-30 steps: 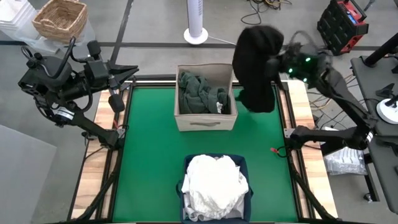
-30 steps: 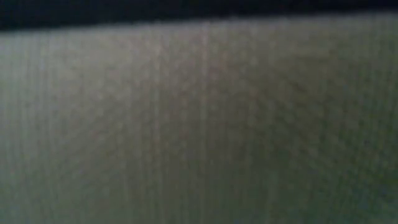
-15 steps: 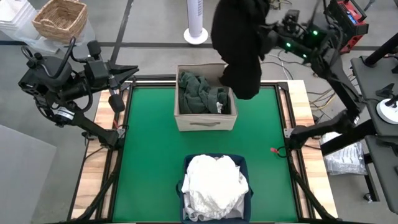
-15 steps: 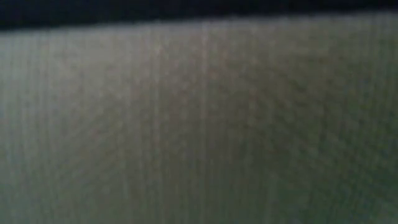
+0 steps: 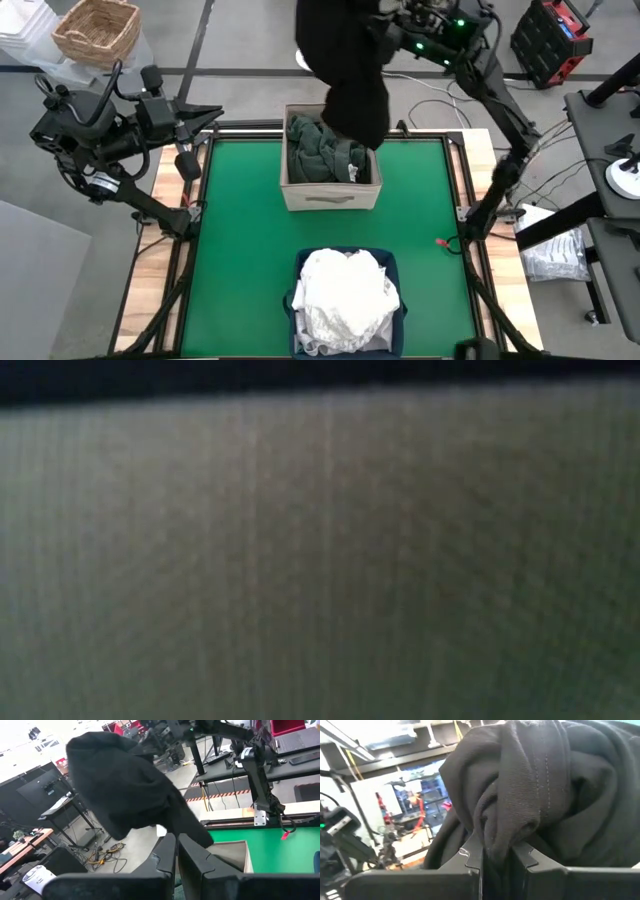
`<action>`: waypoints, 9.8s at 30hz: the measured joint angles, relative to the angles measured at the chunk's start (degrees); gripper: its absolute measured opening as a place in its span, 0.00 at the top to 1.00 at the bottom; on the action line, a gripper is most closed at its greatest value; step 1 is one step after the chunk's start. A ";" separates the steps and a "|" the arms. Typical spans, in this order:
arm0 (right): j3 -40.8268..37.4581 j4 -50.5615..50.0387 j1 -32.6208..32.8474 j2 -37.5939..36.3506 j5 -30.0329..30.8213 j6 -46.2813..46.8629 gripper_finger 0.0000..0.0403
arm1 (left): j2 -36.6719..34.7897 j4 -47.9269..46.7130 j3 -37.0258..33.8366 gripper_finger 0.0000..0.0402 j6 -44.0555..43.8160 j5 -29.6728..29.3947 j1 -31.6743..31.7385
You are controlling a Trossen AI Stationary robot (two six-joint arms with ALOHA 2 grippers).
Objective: Sort clothes
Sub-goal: Put the black shirt into the white laundry bin, then return to Home Position
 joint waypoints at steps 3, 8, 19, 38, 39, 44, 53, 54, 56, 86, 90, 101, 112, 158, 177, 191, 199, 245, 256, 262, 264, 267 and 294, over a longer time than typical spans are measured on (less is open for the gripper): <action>0.33 4.47 0.60 1.98 -1.06 2.26 0.92 | -0.02 -0.01 0.00 1.00 0.00 0.00 -0.01; -0.58 4.55 0.64 3.38 -2.49 4.07 0.92 | -0.04 -0.05 0.00 1.00 0.00 0.00 -0.02; -0.63 -20.52 3.18 5.20 -5.63 -3.15 0.92 | -0.09 -0.60 0.00 1.00 0.00 0.00 0.00; -3.47 -25.61 9.63 15.59 -5.07 -13.63 0.92 | 0.72 -0.66 -0.33 1.00 -0.74 0.02 -0.02; -3.47 -25.05 9.41 16.04 -5.28 -13.77 0.92 | 0.74 -0.73 -0.35 1.00 -1.06 0.04 0.00; -3.48 -29.77 8.41 17.27 -8.21 -14.42 0.92 | 0.72 -2.59 -0.35 1.00 -3.46 0.02 0.00; -11.82 -40.01 7.72 17.14 1.01 -22.64 0.92 | 0.72 -3.15 -0.35 1.00 -4.15 0.02 -0.02; -13.41 -39.84 7.64 17.12 1.03 -23.04 0.92 | 0.71 -3.15 -0.35 1.00 -4.14 0.02 -0.02; -16.60 -39.15 7.66 17.12 1.03 -23.55 0.92 | 0.72 -3.15 -0.35 1.00 -4.13 0.02 -0.01; -33.89 -28.76 7.20 17.21 1.16 -24.52 0.92 | 0.71 -3.15 -0.35 1.00 -5.00 0.03 -0.01; -33.08 -29.18 7.21 17.04 1.56 -22.70 0.89 | 0.72 -3.15 -0.35 1.00 -5.16 0.02 0.00; -23.44 -38.84 7.22 15.39 4.20 -21.06 0.46 | 0.70 -3.15 -0.35 1.00 -5.17 0.07 -0.02; -9.27 -46.45 7.56 8.93 2.65 -24.30 0.33 | 0.27 -2.97 -0.37 1.00 -3.87 7.60 0.00; -81.95 16.10 15.13 -51.47 -24.49 -20.69 0.58 | -32.23 61.14 -79.12 1.00 3.97 39.61 20.01; -98.21 27.53 14.09 -68.53 -24.14 -14.51 0.64 | -55.45 73.87 -105.77 1.00 -2.73 39.47 20.50; -108.37 32.07 14.48 -74.72 -25.99 -11.62 0.60 | -59.94 74.38 -113.03 1.00 -1.90 39.15 20.50; -116.48 36.06 14.48 -79.86 -27.04 -16.52 0.58 | -61.88 73.91 -116.96 1.00 -1.62 37.03 20.50; -132.84 54.25 14.46 -87.05 -22.97 -12.87 0.60 | -59.25 101.04 -126.75 1.00 -1.97 37.25 20.44; -132.88 53.91 14.48 -87.05 -22.91 -11.33 0.60 | -76.32 78.58 -132.80 1.00 -2.10 37.24 20.44; -132.90 51.64 14.48 -86.23 -23.06 -11.41 0.58 | -77.57 72.51 -133.87 1.00 -2.12 37.37 19.91; -132.90 51.47 14.48 -86.21 -23.05 -11.45 0.57 | -77.51 71.31 -133.87 1.00 -2.10 37.74 19.93; -132.90 51.58 14.48 -86.31 -23.03 -10.76 0.56 | -77.08 71.35 -133.87 1.00 -2.12 37.72 19.96; -132.93 44.65 19.92 -91.72 -23.43 -9.10 0.63 | -73.75 71.16 -133.90 1.00 -2.12 37.75 19.96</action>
